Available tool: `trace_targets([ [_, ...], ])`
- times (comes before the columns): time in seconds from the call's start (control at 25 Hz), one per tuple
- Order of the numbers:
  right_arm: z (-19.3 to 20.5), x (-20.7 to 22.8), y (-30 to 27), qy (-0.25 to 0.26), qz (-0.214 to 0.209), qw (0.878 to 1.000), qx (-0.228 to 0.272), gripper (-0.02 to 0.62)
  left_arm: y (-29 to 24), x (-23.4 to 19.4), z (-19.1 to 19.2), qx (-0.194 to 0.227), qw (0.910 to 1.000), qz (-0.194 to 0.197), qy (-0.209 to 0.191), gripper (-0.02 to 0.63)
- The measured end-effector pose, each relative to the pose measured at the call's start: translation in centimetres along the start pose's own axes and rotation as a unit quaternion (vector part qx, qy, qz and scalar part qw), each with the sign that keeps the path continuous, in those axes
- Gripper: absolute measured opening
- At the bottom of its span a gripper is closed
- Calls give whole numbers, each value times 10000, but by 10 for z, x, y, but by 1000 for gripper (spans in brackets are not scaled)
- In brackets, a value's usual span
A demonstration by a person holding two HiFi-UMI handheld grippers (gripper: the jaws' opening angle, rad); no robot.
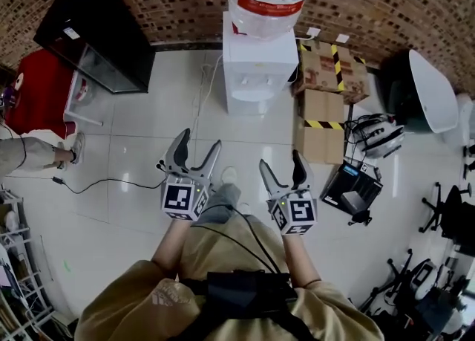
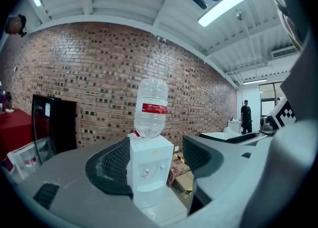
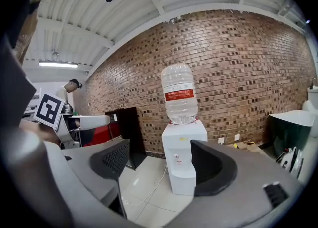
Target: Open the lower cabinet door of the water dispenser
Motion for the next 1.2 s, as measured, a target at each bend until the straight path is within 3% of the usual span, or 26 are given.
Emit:
trace_targets([
  [0.2, 16, 31, -61, 31, 8, 9999, -130, 403, -59, -27, 16, 15, 9999, 87, 84, 316],
  [0.32, 50, 62, -103, 5, 3, 9992, -407, 403, -93, -45, 44, -142, 9998, 103, 29, 316],
  [0.48, 123, 108, -147, -249, 27, 9930, -1158, 403, -132, -56, 79, -400, 9989, 190, 139, 316],
  [0.64, 214, 145, -207, -214, -305, 9850, -1686, 403, -164, -74, 122, -423, 9976, -291, 459, 317],
  [0.8, 330, 178, -267, -412, -465, 9733, -2208, 396, -182, -103, 200, -712, 9947, -730, 100, 316],
  [0.92, 407, 196, -313, -202, -721, 9674, -2418, 396, -188, -135, 251, -806, 9909, -1079, 54, 317],
  [1.04, 466, 218, -370, 230, -978, 9604, -2597, 396, -192, -161, 287, -863, 9900, -1104, -154, 316],
  [1.2, 516, 239, -443, 639, -1210, 9562, -2589, 396, -203, -176, 319, -808, 9890, -1221, 186, 316],
])
Point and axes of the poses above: the fingertips, and each gripper's own axes: y backward along the fingers, x to its right, z out of its underside, the point moved 5 cm from there along y, backward along the fingers, and after that the axes turned 10 degrees about y, right-handed, at the moved point
